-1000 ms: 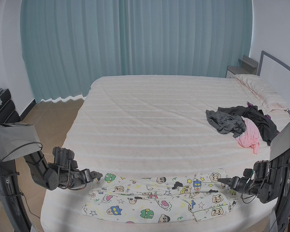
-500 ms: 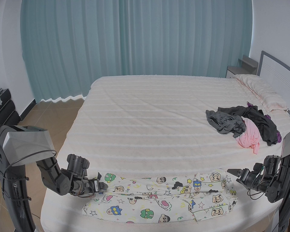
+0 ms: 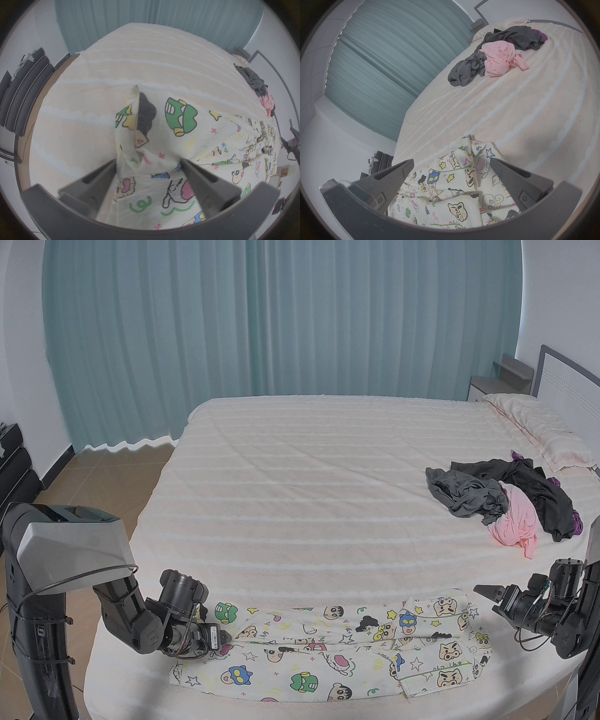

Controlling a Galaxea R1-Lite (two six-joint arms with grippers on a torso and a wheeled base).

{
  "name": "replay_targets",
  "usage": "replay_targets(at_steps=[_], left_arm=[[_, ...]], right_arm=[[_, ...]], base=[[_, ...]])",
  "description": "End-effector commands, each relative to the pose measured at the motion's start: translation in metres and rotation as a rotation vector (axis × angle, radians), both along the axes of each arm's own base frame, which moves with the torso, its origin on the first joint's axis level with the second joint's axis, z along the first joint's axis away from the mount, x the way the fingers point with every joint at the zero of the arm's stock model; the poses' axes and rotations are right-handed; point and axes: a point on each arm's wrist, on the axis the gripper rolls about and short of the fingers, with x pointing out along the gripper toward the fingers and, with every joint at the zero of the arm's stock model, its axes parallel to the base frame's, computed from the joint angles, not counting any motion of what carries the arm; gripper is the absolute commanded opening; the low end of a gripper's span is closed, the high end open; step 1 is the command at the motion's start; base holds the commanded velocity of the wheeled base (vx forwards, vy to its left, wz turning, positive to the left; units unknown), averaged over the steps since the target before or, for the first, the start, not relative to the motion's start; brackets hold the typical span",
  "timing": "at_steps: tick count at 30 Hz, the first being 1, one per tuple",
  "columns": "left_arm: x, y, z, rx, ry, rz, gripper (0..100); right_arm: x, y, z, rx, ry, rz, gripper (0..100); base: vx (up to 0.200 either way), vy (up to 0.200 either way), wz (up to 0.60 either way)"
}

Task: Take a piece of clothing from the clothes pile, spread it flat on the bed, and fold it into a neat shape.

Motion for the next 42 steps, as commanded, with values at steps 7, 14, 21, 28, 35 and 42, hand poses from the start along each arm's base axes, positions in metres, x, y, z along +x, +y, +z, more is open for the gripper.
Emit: replay_targets(at_steps=[7, 14, 21, 28, 35, 42], left_arm=[[0.001, 0.002, 0.005, -0.01, 0.009, 0.015, 0], [0.004, 0.012, 0.03, -0.032, -0.039, 0.054, 0], [0.002, 0.04, 0.065, -0.074, -0.044, 0.102, 0], [0.002, 0.082, 0.081, -0.022, -0.07, 0.152, 0], [0.002, 0.131, 0.112, 0.045, -0.106, 0.221, 0], [0.004, 0.153, 0.16, 0.062, -0.132, 0.295, 0]], right_arm=[[-0.005, -0.004, -0.001, 0.004, 0.017, -0.021, 100], [-0.005, -0.006, 0.0, 0.004, 0.008, -0.03, 100], [-0.005, -0.006, 0.0, 0.004, 0.008, -0.033, 100], [-0.005, -0.006, 0.0, 0.004, 0.008, -0.033, 100], [-0.004, -0.007, 0.001, 0.004, 0.003, -0.033, 100], [-0.005, -0.01, 0.001, 0.002, -0.004, -0.048, 100]], base=[[0.0, 0.0, 0.0], [0.0, 0.0, 0.0], [0.0, 0.0, 0.0], [0.0, 0.0, 0.0], [0.0, 0.0, 0.0], [0.0, 0.0, 0.0]])
